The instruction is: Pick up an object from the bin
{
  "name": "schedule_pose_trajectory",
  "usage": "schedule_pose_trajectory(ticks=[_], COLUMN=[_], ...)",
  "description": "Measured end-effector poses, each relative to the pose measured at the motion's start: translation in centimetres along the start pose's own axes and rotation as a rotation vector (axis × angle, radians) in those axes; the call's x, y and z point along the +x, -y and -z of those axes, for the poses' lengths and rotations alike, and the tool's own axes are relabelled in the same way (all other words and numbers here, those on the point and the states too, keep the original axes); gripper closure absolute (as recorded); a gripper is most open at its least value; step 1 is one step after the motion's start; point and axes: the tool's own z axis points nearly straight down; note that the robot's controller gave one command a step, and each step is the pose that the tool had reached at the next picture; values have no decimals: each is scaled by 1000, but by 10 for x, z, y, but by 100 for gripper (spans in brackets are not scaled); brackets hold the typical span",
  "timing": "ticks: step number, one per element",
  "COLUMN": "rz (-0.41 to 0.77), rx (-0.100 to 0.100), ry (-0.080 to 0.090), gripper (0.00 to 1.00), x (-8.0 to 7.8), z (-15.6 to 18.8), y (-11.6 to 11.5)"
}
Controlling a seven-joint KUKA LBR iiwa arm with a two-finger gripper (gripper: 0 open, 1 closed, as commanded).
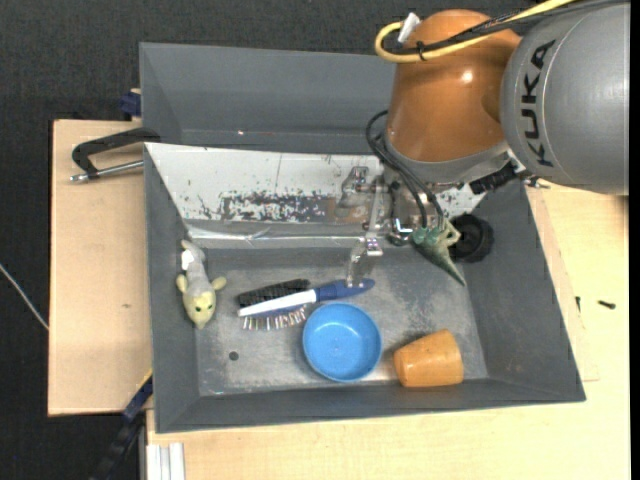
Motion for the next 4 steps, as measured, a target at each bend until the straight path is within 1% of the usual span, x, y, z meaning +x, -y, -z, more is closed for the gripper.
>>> schedule_pose_trajectory(ticks=[1,2,3,4], rz=[342,368,367,394], rx=[0,0,4,2], ry=[2,5,7,21], gripper=[0,0,100,100], x=[3,20,17,-2], z=[-116,-156,-152,-11], y=[-18,-27,-24,-23])
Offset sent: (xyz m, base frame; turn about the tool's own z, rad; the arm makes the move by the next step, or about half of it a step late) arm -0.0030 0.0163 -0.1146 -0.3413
